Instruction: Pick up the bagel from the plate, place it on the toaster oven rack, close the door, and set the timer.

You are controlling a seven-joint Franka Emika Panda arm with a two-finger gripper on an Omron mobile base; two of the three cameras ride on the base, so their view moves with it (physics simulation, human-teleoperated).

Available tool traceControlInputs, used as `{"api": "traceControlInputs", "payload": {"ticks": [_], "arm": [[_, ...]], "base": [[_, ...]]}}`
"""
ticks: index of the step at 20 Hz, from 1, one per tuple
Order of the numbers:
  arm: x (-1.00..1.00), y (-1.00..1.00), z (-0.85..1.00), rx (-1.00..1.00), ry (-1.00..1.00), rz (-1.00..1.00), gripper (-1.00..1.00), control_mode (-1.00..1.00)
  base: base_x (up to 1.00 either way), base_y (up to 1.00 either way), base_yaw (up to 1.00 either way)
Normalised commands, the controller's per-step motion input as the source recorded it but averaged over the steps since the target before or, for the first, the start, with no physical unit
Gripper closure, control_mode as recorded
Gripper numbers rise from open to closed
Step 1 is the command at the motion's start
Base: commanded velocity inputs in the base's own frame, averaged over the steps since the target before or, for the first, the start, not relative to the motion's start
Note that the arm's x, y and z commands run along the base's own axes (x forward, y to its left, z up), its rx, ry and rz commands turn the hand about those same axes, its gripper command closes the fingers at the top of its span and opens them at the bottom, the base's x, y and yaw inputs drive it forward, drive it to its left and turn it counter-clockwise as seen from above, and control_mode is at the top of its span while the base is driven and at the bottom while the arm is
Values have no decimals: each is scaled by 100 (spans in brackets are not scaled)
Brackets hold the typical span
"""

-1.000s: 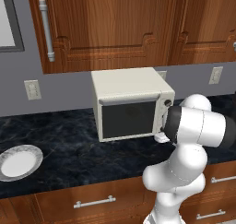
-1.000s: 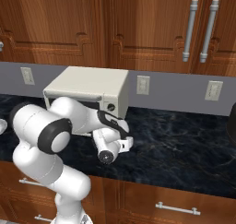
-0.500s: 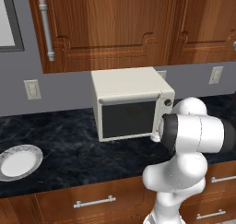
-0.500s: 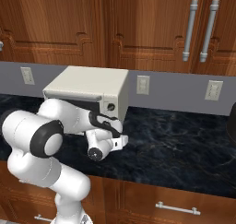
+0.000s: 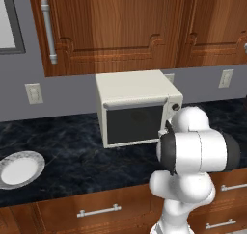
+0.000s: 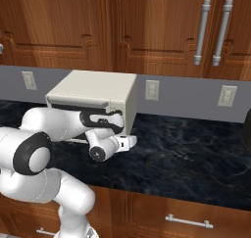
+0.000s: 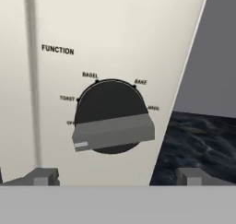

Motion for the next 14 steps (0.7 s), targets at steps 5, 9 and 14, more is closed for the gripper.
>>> {"api": "traceControlInputs", "payload": {"ticks": [5,9,14], "arm": [[1,-16,-1,0,0,0,-100,-100],[0,-17,-19,0,0,0,-100,-100],[0,3,-14,0,0,0,-100,-100]], "base": [[0,0,0],[0,0,0],[0,0,0]]}}
